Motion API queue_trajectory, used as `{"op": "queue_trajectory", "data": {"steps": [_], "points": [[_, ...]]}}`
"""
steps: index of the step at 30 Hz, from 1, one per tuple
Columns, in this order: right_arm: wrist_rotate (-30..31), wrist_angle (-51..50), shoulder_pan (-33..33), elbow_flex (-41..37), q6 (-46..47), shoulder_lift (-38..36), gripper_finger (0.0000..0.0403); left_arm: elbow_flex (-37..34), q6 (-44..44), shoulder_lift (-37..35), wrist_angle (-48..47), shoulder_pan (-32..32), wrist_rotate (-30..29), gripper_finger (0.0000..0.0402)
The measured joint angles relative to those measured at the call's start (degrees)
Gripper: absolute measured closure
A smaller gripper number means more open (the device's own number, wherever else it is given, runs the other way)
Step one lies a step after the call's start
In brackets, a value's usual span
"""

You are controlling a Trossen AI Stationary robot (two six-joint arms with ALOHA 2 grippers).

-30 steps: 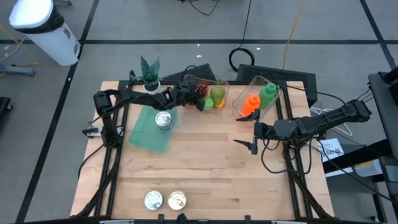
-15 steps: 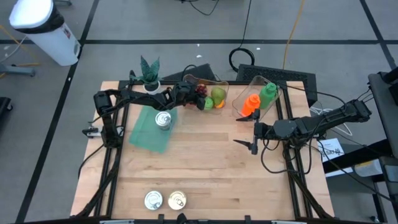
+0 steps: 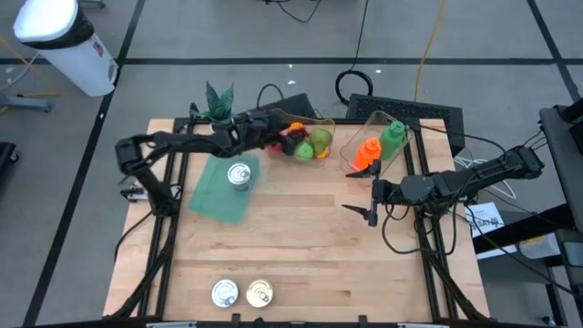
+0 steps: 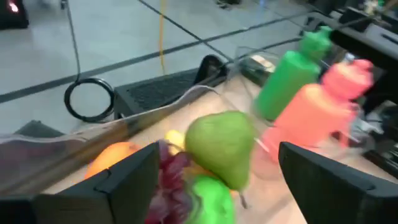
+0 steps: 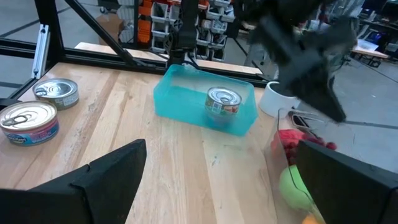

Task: Pick & Place Food Item
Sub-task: Adjust the green bin on the table

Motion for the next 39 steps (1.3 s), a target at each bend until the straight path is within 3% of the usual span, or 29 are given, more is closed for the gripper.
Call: {"op": "queue_trajectory", "data": {"steps": [9, 14, 18, 23, 27, 35, 39], "points": [[-0.01, -0.50, 0.01, 0.00, 0.03, 0.00, 0.0008, 0.02, 8.03, -22.05, -35.24, -1.90, 12.96, 0.0060], [-0.01, -0.63, 0.02, 0.00, 0.03, 0.00, 0.0008, 0.02, 5.53, -32.28, -56.55, -11.58, 6.12, 0.0066], [-0.01, -0.61, 0.01, 0.00, 0.03, 0.00, 0.0008, -2.64, -6.05, -36.80, -68.30, -22.79, 0.16, 0.0066], [-0.01, -0.55, 0.01, 0.00, 0.05, 0.00, 0.0008, -10.79, -20.65, -41.11, -70.59, -33.60, -9.60, 0.0066], [-0.01, 0.39, 0.00, 0.00, 0.07, 0.00, 0.0008, -16.68, -28.38, -41.34, -69.94, -38.26, -16.73, 0.0066], [-0.03, 0.74, 0.02, 0.00, 1.13, 0.00, 0.0008, -24.34, -32.92, -37.26, -62.40, -40.88, -9.03, 0.0066], [-0.03, 0.74, 0.02, 0.00, 1.13, 0.00, 0.0008, -25.50, -33.26, -34.76, -55.89, -42.10, -8.99, 0.0066]]}}
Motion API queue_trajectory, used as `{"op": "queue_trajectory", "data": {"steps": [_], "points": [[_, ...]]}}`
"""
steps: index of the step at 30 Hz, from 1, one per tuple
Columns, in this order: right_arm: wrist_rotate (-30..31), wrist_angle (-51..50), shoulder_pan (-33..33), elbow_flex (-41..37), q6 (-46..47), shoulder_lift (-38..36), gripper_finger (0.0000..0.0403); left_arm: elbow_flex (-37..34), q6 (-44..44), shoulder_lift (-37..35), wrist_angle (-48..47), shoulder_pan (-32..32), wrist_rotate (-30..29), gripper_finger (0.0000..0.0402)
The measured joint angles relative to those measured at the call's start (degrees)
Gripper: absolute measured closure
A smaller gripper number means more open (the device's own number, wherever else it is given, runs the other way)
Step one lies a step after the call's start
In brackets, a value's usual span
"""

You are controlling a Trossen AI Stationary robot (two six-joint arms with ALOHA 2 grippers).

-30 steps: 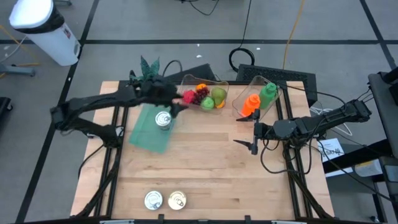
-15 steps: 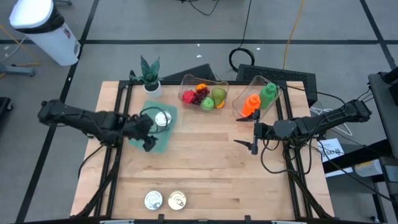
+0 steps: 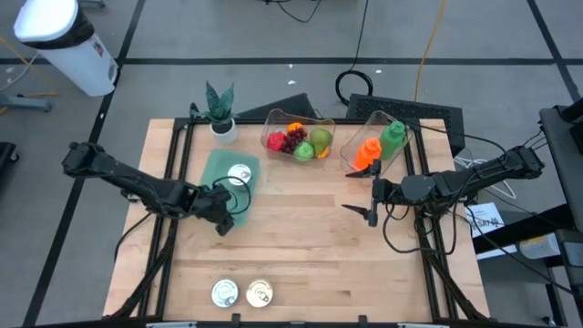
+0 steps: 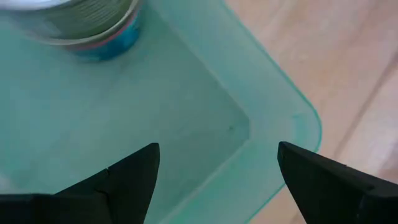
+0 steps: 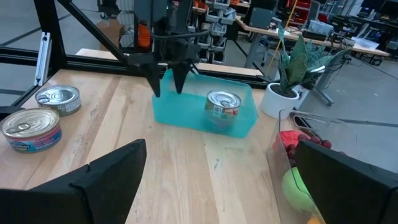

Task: Pick & Place Food Item
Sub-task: Adjust the green bin on the table, then put the green tuna can into the green bin

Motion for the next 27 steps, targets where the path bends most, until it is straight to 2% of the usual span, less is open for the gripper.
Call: {"op": "queue_trajectory", "data": {"steps": [8, 16, 19, 23, 27], "points": [[0.00, -0.04, 0.00, 0.00, -0.07, 0.00, 0.0008, -0.07, 2.14, 3.97, 15.44, -0.51, 4.66, 0.0066], [-0.13, -0.07, 0.00, 0.00, 0.96, -0.02, 0.0008, -0.09, 6.83, 5.80, 24.19, -0.74, 5.01, 0.0066], [-0.41, -0.04, 0.00, 0.00, 2.74, 0.00, 0.0008, -0.10, 13.46, 1.81, 30.08, -2.23, 2.12, 0.0066], [-6.61, 2.41, -0.02, -1.20, 3.94, 0.12, 0.0008, -0.11, 21.52, -2.41, 37.89, -3.50, 1.55, 0.0066], [-10.70, 7.15, 0.00, -2.50, 3.22, 0.24, 0.0008, -0.07, 23.62, -5.36, 49.65, -3.91, 1.29, 0.0066]]}}
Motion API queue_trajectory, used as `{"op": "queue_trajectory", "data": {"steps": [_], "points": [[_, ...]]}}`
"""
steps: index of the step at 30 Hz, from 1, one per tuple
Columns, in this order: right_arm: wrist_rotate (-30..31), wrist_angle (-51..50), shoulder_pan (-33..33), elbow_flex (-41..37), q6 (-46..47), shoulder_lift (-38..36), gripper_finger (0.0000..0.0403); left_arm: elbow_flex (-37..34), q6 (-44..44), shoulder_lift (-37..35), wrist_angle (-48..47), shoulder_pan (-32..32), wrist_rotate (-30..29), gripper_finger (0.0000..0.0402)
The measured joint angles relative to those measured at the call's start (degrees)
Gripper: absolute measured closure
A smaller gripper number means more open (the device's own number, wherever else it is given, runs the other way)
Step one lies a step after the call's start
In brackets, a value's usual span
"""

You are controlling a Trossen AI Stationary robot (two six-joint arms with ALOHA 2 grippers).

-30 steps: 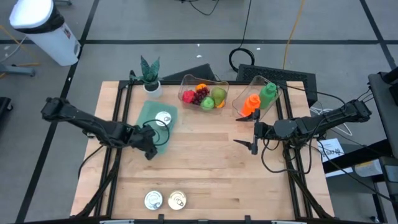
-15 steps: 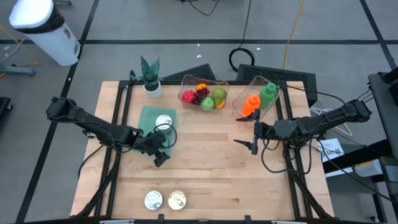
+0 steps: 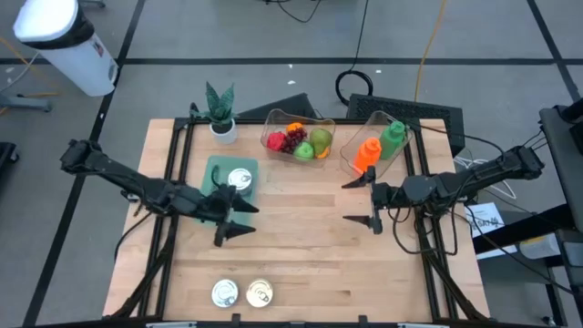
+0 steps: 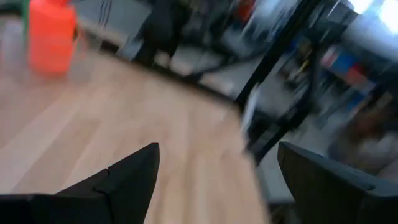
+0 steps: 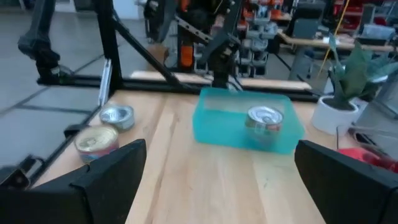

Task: Pick & Place Food Item
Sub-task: Put the green tuna can into the green bin

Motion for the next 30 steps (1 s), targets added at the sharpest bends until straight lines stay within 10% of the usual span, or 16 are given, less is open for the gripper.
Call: {"op": "queue_trajectory", "data": {"steps": [18, 30], "points": [[0.16, 1.39, -0.01, -0.62, -0.41, -0.02, 0.0008, 2.50, -11.54, 6.86, 4.84, -3.71, 10.67, 0.0066], [0.19, 1.37, -0.02, -0.62, -1.70, -0.04, 0.0008, 31.40, -53.92, 27.22, -57.27, -19.43, 13.92, 0.0066]]}}
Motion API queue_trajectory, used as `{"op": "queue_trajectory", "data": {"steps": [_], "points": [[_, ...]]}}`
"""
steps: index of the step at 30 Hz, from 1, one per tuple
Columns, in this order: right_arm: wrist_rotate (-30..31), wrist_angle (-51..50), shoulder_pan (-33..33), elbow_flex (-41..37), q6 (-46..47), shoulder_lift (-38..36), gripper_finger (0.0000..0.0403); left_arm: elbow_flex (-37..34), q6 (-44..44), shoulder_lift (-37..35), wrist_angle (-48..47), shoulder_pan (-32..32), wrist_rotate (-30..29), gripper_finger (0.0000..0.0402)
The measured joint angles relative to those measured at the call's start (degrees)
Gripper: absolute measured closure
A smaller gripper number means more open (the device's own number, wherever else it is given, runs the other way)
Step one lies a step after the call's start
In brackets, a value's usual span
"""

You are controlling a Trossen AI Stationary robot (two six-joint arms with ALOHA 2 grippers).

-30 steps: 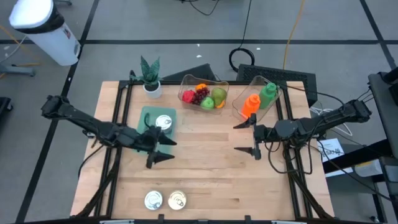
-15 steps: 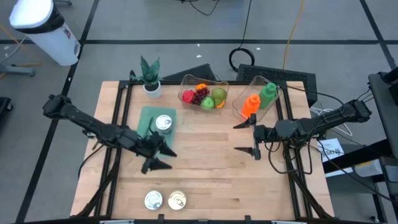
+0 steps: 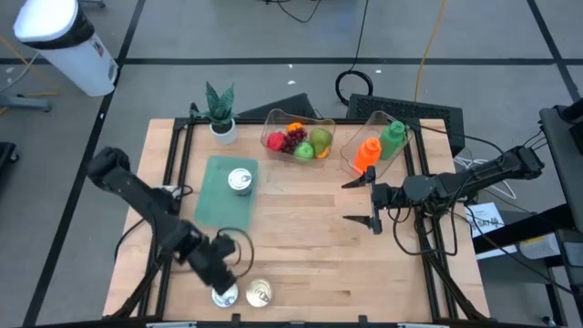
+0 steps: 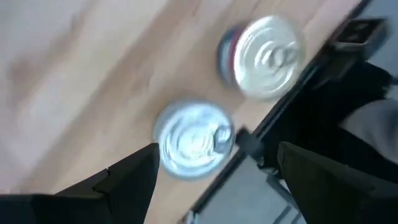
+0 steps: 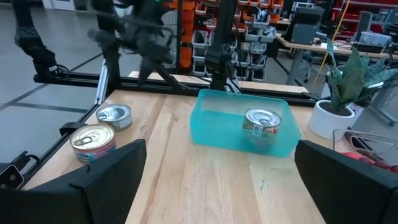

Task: Pick & Place Food Item
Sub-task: Put the green tuna can into the green bin

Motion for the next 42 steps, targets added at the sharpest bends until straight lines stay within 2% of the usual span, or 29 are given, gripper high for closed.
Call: {"op": "queue_trajectory", "data": {"steps": [6, 14, 17, 22, 27, 31, 38, 42], "points": [[0.00, 0.04, 0.02, 0.00, -0.01, 0.00, 0.0008, -0.26, -12.31, 5.61, -3.40, -5.87, -0.19, 0.0066], [-0.08, 0.04, 0.01, 0.00, 0.99, 0.00, 0.0008, -3.99, -13.91, 11.19, -3.01, -9.02, 2.70, 0.0066], [-0.06, 0.06, 0.02, 0.00, 0.95, 0.00, 0.0008, -5.97, -13.15, 11.59, 2.25, -8.77, 0.77, 0.0066], [-0.05, 0.09, 0.02, 0.00, 0.93, 0.00, 0.0008, -9.82, -12.26, 11.64, 14.01, -8.92, 1.04, 0.0066], [-0.04, 0.06, 0.02, 0.00, 0.90, 0.00, 0.0008, -11.99, -13.67, 11.39, 16.07, -8.96, 0.71, 0.0076], [-0.04, 0.06, 0.02, 0.00, 0.90, 0.00, 0.0008, -13.24, -13.52, 11.34, 15.96, -8.83, 0.83, 0.0127], [-0.04, 0.08, 0.02, 0.00, 0.89, 0.00, 0.0008, -13.50, -14.11, 11.28, 13.36, -8.85, -1.05, 0.0281], [-0.04, 0.04, 0.02, 0.00, 0.89, 0.00, 0.0008, -13.50, -14.01, 11.26, 14.65, -8.47, -2.90, 0.0347]]}}
